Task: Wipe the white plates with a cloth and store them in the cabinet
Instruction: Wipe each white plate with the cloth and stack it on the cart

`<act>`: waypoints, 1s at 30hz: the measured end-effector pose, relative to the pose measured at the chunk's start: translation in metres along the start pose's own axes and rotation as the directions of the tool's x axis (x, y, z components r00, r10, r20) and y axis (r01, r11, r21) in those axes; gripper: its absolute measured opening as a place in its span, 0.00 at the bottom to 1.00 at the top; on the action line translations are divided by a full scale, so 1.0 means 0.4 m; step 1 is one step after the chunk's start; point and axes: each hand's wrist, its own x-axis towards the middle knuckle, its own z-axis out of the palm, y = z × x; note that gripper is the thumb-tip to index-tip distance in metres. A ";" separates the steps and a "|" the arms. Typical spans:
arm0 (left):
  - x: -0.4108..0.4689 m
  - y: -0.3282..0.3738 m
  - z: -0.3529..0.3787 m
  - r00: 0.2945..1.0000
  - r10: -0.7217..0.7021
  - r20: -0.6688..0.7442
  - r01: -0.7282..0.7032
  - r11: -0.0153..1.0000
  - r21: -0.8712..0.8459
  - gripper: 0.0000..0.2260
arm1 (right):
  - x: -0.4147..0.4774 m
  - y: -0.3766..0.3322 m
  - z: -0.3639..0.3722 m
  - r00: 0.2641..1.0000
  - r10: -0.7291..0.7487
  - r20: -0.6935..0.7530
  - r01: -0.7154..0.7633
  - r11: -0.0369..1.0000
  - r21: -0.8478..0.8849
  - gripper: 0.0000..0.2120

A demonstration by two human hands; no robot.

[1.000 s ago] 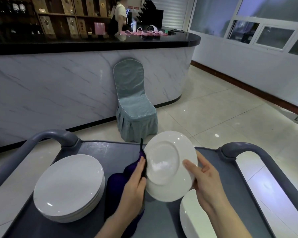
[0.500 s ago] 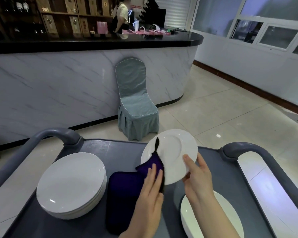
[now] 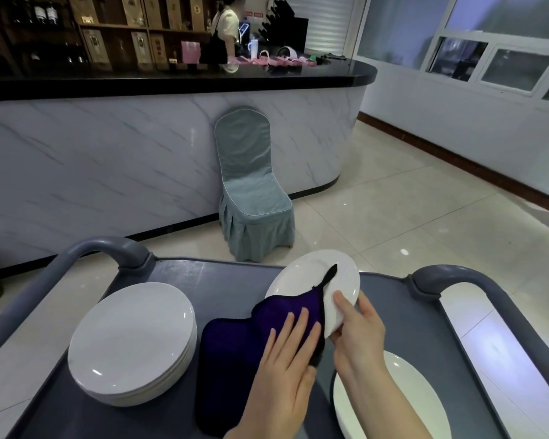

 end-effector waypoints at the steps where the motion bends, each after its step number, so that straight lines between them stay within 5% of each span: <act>1: -0.003 0.002 0.006 1.000 -0.013 0.024 0.012 1.000 0.022 0.25 | 0.000 0.001 -0.001 1.000 -0.009 0.001 0.009 1.000 -0.007 0.10; 10: 0.062 0.011 0.005 1.000 0.029 -0.001 -0.029 0.999 -0.045 0.24 | -0.028 0.006 -0.017 0.997 0.000 0.071 0.003 0.999 -0.033 0.11; 15: 0.091 -0.049 -0.020 0.977 -0.211 0.042 0.214 0.937 -0.276 0.21 | -0.027 -0.008 -0.054 0.990 0.012 0.141 0.002 0.995 -0.097 0.11; 18: 0.133 -0.059 -0.054 0.966 -0.228 0.122 0.250 0.942 -0.225 0.21 | -0.040 0.000 -0.061 0.979 0.021 0.202 0.011 0.988 -0.156 0.13; 25: 0.094 -0.005 -0.031 0.980 0.011 0.197 0.020 0.988 -0.152 0.26 | -0.001 -0.044 -0.069 0.983 0.022 0.185 -0.008 0.997 -0.077 0.12; 30: 0.104 -0.043 -0.030 0.953 -0.179 0.244 0.217 0.966 -0.139 0.23 | -0.015 -0.007 -0.104 0.982 0.024 0.187 -0.002 0.993 -0.117 0.13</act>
